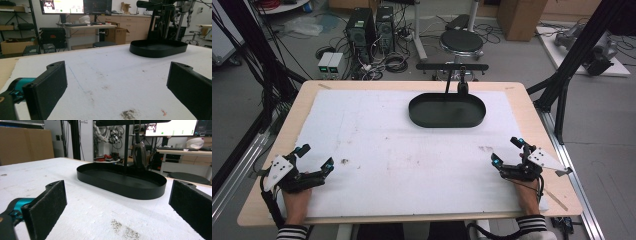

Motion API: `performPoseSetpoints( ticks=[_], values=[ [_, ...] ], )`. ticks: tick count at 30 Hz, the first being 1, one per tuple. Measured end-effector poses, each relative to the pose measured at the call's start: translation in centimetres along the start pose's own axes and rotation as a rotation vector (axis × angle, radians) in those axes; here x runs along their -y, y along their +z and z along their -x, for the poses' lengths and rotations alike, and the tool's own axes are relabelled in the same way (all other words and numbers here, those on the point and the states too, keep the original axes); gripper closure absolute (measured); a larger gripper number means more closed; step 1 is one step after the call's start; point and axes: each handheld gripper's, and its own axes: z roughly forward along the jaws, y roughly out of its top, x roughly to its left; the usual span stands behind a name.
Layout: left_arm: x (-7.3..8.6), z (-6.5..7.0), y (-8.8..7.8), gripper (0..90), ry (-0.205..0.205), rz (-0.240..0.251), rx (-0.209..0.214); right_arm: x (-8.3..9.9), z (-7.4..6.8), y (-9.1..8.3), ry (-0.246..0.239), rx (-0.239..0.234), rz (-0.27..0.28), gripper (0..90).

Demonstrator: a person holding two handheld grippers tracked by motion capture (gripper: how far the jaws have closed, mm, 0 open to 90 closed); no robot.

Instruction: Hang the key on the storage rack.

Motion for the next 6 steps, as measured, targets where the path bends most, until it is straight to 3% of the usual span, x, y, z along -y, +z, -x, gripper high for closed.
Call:
performPoseSetpoints(
  ticks=[3,6],
  values=[
    [0.01,-0.06,-0.02,3.4,-0.004,-0.001,-0.001,0.07,-0.06,-0.16,0.012,0.006,0.009,0.4],
    [0.02,-0.01,-0.05,3.4,0.000,0.006,0.003,0.04,-0.19,-0.06,-0.009,0.013,-0.002,0.4]
  ],
)
